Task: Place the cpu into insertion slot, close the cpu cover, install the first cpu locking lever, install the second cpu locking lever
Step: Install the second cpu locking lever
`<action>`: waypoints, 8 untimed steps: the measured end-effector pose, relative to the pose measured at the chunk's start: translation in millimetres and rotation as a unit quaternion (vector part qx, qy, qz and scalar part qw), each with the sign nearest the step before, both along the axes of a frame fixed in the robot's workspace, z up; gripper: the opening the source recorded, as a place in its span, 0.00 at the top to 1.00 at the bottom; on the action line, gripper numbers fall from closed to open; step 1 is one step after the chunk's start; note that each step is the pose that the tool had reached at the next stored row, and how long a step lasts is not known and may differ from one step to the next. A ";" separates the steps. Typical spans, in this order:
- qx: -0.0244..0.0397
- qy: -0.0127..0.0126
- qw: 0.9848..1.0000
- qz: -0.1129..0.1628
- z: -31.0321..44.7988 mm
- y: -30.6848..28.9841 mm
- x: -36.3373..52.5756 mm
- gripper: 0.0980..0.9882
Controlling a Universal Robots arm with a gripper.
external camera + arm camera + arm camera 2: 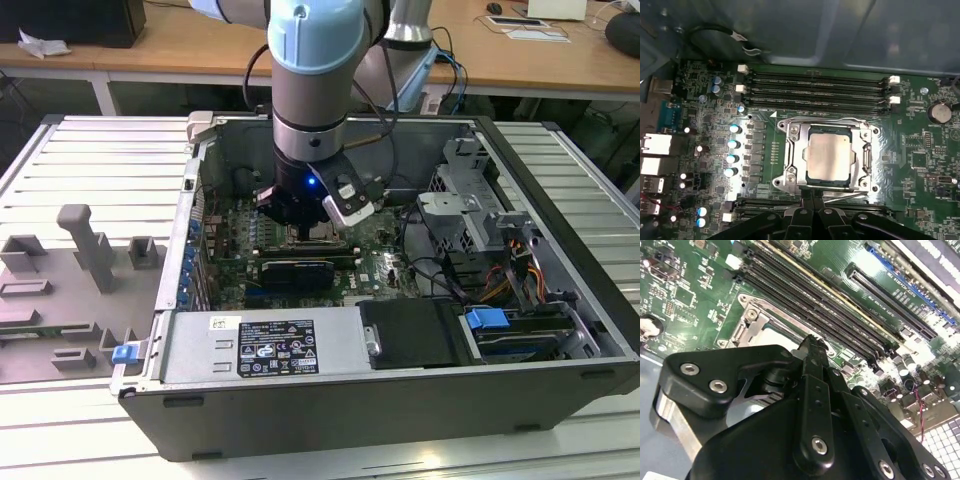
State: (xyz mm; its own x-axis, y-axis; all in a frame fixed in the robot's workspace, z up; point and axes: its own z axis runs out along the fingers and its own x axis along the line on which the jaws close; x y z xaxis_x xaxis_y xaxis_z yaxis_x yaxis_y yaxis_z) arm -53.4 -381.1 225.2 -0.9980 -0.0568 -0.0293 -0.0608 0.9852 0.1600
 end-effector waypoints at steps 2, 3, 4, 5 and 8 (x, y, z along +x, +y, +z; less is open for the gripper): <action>0.000 0.000 1.000 0.000 -0.8 -1.6 -3.3 0.99; 0.001 0.000 1.000 0.000 -1.3 -2.8 -3.8 0.99; 0.005 0.000 1.000 0.001 -1.5 -3.8 -4.6 0.99; 0.015 0.000 1.000 0.001 -2.1 -6.5 -5.2 0.99; 0.023 0.000 1.000 0.001 -2.4 -12.1 -6.8 0.99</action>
State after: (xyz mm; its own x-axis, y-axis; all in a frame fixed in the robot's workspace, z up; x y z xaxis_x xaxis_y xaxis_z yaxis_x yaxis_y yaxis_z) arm -60.2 -393.2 222.9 -0.9979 -0.0568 -0.0326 -0.0623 0.9767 0.2056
